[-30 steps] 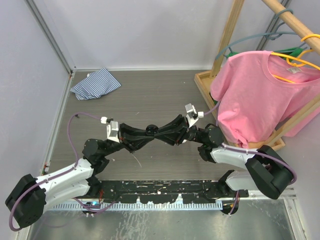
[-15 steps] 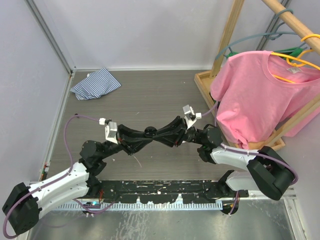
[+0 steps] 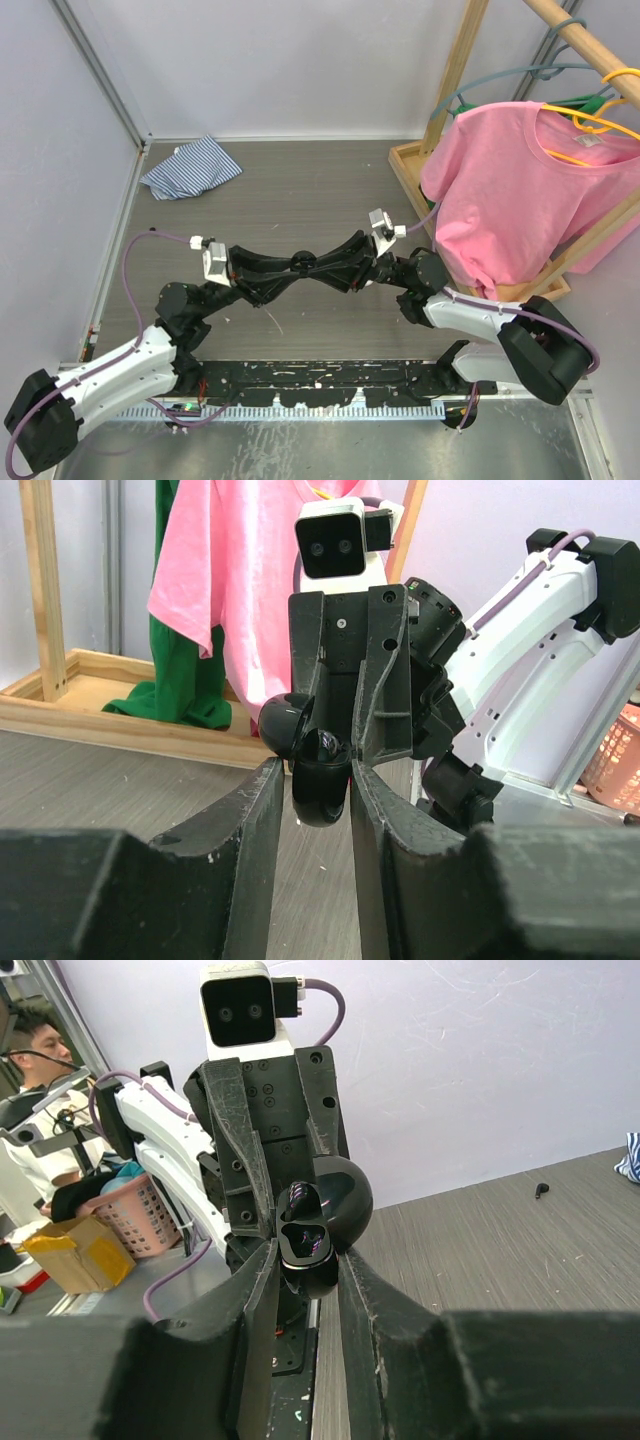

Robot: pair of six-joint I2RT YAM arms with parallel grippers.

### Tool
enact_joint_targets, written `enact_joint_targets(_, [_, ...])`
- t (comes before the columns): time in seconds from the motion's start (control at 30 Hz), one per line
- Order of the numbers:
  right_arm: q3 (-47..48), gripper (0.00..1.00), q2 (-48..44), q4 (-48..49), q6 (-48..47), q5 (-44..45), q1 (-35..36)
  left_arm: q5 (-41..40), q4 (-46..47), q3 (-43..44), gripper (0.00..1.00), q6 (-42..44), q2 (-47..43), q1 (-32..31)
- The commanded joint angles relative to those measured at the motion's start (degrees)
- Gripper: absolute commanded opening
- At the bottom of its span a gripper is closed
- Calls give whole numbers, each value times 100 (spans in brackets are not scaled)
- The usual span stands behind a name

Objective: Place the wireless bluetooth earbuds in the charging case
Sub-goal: Adjust the charging case.

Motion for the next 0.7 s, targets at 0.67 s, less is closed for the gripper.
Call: enact_joint_targets(0.67, [173, 43, 21, 137, -141, -150, -7, -102, 829, 178, 12, -297, 383, 26])
